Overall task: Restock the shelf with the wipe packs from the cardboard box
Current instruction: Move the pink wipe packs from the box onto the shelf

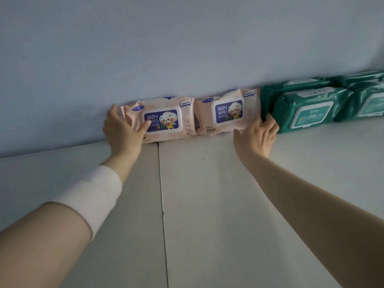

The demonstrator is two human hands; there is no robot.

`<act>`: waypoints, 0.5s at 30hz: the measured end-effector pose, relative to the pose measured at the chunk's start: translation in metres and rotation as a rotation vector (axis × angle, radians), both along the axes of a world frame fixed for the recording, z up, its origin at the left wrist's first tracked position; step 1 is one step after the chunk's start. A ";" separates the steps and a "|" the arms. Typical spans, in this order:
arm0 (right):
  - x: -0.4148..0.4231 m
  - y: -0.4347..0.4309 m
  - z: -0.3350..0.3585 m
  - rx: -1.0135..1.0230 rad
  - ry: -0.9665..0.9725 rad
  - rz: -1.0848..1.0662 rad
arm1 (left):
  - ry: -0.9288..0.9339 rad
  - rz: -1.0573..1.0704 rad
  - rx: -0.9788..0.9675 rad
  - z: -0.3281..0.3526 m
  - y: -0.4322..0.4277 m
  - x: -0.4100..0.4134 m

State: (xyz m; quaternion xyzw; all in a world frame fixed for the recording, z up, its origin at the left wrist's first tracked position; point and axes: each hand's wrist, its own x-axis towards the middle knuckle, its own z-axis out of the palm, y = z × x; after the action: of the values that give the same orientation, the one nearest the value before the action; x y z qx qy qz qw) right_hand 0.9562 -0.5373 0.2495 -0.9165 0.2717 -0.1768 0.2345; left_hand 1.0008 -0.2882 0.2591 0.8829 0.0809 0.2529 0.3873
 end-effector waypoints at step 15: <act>-0.264 -0.127 0.053 -0.565 0.451 0.219 | 0.032 -0.810 1.289 0.091 -0.244 -0.216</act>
State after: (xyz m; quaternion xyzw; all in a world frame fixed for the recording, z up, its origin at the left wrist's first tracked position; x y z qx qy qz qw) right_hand 0.6925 -0.6648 0.3023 -0.9846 0.1573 -0.0125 -0.0756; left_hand 0.7846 -0.5321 0.3499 0.8987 -0.4076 0.0751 -0.1435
